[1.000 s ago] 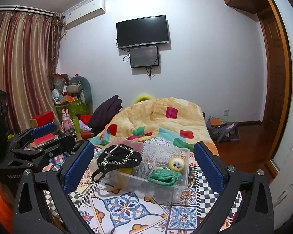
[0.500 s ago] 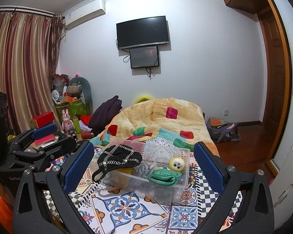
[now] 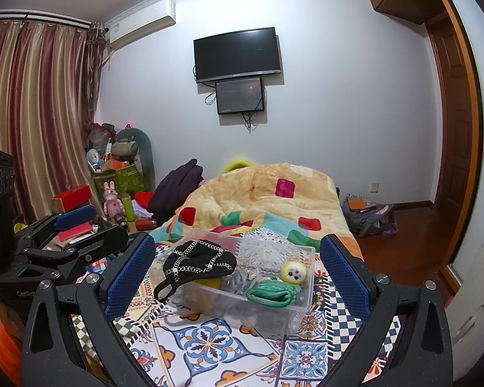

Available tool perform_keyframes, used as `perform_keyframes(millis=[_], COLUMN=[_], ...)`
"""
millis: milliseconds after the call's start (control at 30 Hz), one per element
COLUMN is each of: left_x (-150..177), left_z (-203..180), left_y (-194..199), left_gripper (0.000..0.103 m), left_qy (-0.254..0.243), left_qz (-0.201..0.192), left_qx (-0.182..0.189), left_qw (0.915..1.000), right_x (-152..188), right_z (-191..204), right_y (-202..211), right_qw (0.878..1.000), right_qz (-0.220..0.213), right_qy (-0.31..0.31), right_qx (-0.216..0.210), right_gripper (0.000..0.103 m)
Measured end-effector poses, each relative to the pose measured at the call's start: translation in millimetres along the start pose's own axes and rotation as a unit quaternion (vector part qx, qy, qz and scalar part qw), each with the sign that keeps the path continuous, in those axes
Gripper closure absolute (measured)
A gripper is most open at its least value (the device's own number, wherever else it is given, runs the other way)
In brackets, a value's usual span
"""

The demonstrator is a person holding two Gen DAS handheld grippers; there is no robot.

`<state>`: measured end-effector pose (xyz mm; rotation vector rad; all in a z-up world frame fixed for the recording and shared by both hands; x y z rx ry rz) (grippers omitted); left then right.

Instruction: Organize soft objects

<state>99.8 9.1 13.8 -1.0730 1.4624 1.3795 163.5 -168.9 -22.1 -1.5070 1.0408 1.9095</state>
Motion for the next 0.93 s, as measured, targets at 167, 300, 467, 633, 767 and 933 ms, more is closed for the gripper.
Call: perform_keyframes(millis=[167,300,467,633,767,933], left_x=[-1.0,-1.4,-0.6,0.1,-1.0,-1.0], left_z=[-0.4,-0.3,-5.1,-5.7,-6.3,-6.9], left_y=[1.3,1.9,1.4,2.0,2.7,2.6], left_gripper=[0.0,0.0,0.0,0.0,0.0,0.0], left_qy=[0.003,0.004,-0.002,0.0,-0.001,0.0], left_qz=[-0.002,-0.003,-0.001,0.002,0.0,0.001], left_qx=[0.005,0.009,0.013,0.014,0.014,0.014], left_qw=[1.0,0.9999,0.9999,0.9999,0.9999,0.9999], right_x=[0.3,0.4,-0.5,-0.1,-0.9,0.7], right_z=[0.0,0.0,-0.3,1.0,1.2,1.2], right_y=[-0.1,-0.2,0.1,0.0,0.0,-1.3], right_qw=[1.0,1.0,1.0,1.0,1.0,1.0], right_qz=[0.0,0.0,0.001,0.002,0.003,0.005], right_qy=[0.0,0.0,0.001,0.0,0.0,-0.002], right_qx=[0.0,0.0,0.0,0.0,-0.001,-0.001], right_gripper=[0.001,0.001,0.001,0.001,0.001,0.001])
Point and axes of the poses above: each gripper's, at about its wrist camera, not at the fingertips, and y roughly against the way its jaws point, z to its left, x to its underside, the point moved 6 cm from there along -y, roughly the way its jaws point, and after that the axes turned 1 degree about -y, right-handed, at the moved point
